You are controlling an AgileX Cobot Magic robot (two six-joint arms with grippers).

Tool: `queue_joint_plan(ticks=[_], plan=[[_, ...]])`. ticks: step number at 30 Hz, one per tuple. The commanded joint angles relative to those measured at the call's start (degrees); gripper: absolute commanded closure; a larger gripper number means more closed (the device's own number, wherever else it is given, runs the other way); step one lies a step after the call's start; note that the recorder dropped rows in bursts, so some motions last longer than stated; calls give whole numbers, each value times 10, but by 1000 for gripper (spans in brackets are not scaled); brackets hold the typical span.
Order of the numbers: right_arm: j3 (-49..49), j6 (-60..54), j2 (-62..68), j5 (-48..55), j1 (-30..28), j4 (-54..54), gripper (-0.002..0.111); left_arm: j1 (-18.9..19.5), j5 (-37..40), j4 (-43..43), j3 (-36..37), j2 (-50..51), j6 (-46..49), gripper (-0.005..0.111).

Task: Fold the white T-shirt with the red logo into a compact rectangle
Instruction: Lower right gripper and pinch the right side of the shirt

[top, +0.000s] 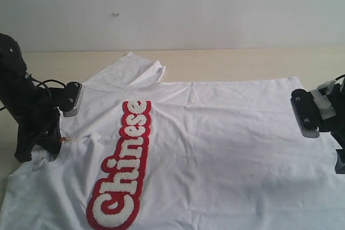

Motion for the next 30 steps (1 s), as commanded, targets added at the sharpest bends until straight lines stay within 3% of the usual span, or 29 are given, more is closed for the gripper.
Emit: queue_joint_plan(ticks=[1,12,15,16,18,27,30], plan=[[-2,-14,18,-22,-3,2,23,2,13,9,8,3,-4,106],[-2,7,55,-46,-15,-6,23,2,5,7,8,3,-4,106],[-2,6,63,-46,-15,-6,28,2,5,6,8,3,-4,106],[-2,6,68,-47,-15,-6,32,2,5,4,8,3,-4,106],[-2,7,88,-50,-15,-5,54,2,5,4,8,3,-4,106],[-2,49,90,-55,-15,-3,107,2,3,4,8,4,-8,107],[-2,57,79,-55,-15,-3,108,2,5,4,8,4,-11,107]])
